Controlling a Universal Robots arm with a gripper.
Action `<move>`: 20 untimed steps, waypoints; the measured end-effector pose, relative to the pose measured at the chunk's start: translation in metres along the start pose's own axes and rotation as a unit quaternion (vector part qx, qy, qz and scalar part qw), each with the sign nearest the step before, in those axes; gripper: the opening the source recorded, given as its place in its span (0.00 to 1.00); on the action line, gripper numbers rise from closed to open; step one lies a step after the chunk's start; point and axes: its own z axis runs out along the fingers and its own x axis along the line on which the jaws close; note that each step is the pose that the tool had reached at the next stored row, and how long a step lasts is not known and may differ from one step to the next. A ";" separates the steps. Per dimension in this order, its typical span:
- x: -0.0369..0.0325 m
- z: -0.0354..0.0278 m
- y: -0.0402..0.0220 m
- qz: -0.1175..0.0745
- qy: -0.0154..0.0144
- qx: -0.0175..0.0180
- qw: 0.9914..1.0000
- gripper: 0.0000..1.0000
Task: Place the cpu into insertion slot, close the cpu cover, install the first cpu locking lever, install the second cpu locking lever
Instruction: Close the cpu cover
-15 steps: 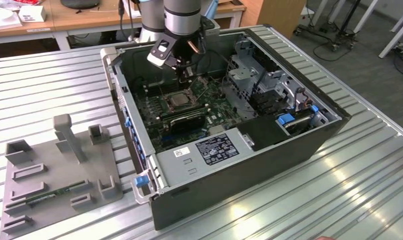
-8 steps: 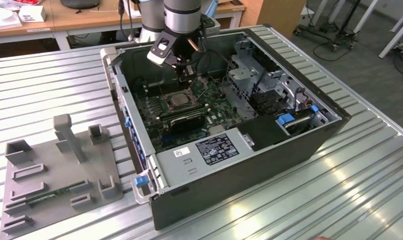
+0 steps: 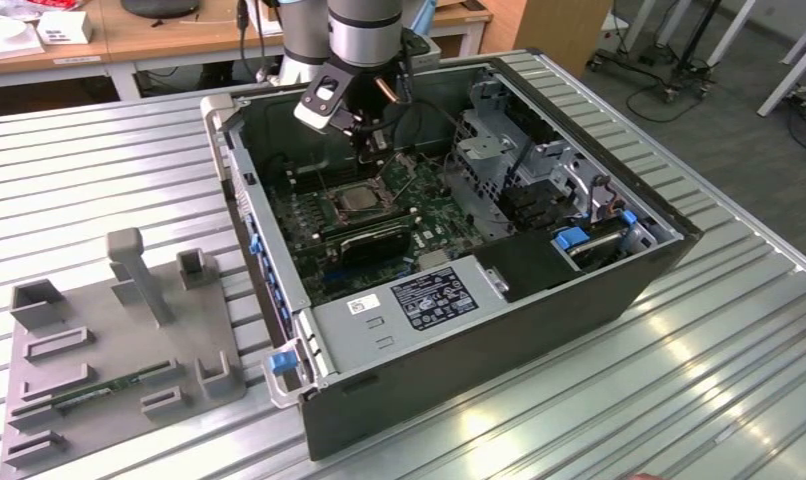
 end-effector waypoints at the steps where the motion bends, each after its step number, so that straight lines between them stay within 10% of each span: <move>1: 0.0000 0.0000 0.0001 0.000 0.000 0.000 1.000 0.11; 12: 0.0001 0.0012 0.0182 0.000 0.000 0.000 1.000 0.11; 20: 0.0004 -0.0040 0.0192 0.000 0.000 0.000 1.000 0.11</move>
